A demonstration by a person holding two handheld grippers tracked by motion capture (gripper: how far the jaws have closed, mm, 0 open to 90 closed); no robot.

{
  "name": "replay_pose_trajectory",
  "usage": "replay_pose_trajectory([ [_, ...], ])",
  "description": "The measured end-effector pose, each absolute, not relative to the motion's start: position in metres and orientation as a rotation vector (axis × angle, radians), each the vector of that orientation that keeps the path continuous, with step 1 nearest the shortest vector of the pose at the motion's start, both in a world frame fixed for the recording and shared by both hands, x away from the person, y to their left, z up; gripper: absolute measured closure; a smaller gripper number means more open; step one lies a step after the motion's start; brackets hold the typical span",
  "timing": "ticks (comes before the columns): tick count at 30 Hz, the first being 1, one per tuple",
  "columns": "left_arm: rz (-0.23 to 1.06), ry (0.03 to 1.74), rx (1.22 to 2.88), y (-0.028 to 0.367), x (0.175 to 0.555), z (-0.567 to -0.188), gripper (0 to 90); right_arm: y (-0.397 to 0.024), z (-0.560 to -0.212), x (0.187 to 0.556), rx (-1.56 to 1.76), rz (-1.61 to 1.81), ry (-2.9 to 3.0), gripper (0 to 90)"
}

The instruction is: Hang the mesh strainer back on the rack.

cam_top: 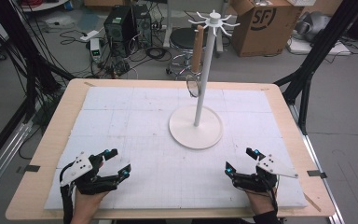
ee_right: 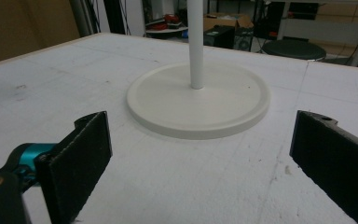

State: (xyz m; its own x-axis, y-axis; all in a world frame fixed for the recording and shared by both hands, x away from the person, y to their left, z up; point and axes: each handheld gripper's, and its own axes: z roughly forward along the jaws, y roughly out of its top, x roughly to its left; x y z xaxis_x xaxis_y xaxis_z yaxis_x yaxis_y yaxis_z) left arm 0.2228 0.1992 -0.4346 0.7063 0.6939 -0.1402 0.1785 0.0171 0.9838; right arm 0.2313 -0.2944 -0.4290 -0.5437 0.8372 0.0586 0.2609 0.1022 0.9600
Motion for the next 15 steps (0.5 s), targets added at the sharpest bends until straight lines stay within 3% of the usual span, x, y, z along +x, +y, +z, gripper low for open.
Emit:
replay_pose_trajectory([
  [15,0.466,0.774,1.554,0.2001,0.2265,-0.4374,21.9,-0.294,-0.4327,0.2344,1.094,1.469,1.893,4.5],
])
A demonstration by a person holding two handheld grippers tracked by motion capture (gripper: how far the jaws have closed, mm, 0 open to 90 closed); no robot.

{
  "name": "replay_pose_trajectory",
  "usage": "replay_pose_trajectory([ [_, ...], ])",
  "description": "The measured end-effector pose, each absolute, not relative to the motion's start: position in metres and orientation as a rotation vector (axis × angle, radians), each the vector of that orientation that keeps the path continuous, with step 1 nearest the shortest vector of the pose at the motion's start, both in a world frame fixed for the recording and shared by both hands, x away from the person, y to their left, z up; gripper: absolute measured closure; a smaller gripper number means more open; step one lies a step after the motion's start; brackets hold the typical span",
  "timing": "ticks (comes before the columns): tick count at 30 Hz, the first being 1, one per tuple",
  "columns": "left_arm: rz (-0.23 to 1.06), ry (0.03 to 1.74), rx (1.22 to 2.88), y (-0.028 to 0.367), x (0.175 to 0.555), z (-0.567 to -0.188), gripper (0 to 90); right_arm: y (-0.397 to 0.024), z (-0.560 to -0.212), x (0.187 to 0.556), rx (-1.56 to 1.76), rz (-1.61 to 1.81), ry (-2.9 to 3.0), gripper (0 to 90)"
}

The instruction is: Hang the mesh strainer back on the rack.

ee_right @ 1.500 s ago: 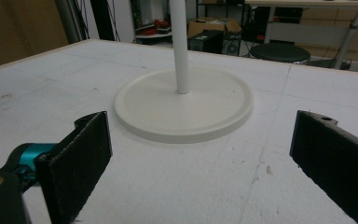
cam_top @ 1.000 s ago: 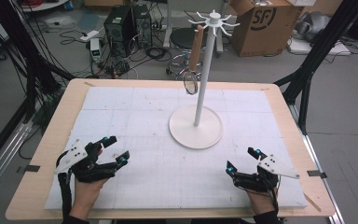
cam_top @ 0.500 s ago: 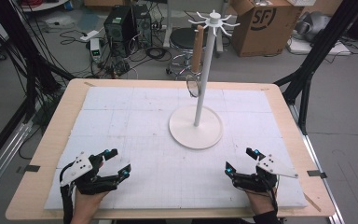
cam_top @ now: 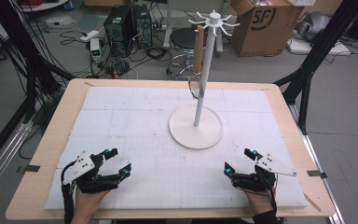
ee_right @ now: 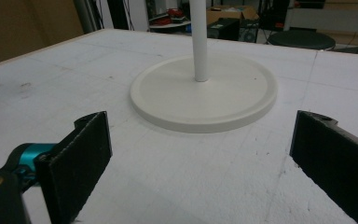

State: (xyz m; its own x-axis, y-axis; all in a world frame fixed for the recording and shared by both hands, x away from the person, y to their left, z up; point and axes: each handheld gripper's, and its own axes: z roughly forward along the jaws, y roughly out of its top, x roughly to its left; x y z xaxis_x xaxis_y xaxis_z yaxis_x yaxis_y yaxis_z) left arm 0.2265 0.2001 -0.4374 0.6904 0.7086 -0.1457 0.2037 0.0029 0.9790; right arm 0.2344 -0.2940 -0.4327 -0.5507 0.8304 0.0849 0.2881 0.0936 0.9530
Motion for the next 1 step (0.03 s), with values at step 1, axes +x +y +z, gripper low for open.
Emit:
replay_pose_trajectory([
  [1,0.465,0.778,1.554,0.2003,0.2268,-0.4375,21.9,-0.2941,-0.4329,0.2345,1.094,1.469,1.895,4.5],
])
